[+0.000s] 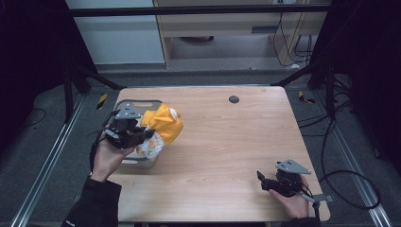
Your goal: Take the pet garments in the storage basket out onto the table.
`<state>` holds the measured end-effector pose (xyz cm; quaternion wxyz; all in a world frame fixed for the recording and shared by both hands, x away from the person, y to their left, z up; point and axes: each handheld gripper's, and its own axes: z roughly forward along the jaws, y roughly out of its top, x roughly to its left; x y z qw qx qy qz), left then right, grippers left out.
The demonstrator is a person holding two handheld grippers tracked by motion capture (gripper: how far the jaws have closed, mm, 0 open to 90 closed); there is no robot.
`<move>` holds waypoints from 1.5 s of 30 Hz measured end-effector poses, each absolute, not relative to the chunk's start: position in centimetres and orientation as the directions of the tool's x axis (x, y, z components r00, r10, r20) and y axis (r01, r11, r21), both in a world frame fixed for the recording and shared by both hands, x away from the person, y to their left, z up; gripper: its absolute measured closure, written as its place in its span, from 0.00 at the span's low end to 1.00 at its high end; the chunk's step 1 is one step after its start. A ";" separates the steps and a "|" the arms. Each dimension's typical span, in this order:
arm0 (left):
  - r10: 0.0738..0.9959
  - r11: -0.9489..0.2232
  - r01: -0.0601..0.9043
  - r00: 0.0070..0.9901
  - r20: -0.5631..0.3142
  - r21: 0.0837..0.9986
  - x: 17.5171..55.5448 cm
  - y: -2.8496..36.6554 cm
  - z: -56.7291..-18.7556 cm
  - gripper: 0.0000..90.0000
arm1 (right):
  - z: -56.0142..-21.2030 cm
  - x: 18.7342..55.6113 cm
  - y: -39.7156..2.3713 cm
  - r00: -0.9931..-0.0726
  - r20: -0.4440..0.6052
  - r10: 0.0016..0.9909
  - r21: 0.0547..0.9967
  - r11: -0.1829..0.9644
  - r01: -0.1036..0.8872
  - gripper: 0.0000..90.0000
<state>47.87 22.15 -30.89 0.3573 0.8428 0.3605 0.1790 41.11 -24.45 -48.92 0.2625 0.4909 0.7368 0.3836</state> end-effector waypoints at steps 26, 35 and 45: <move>0.646 -0.559 0.446 0.763 0.030 0.699 48.1 16.8 -33.6 0.89 | -48.9 41.1 -24.6 -0.374 -0.027 0.927 0.829 0.230 0.509 0.16; 0.624 -0.579 0.442 0.781 0.024 0.685 48.1 15.2 -34.7 0.89 | -48.9 41.1 -24.6 -0.374 -0.027 0.927 0.829 0.230 0.509 0.16; 0.597 -0.604 0.435 0.802 0.017 0.668 48.2 13.6 -36.4 0.89 | -48.9 41.1 -24.6 -0.373 -0.029 0.927 0.830 0.231 0.508 0.16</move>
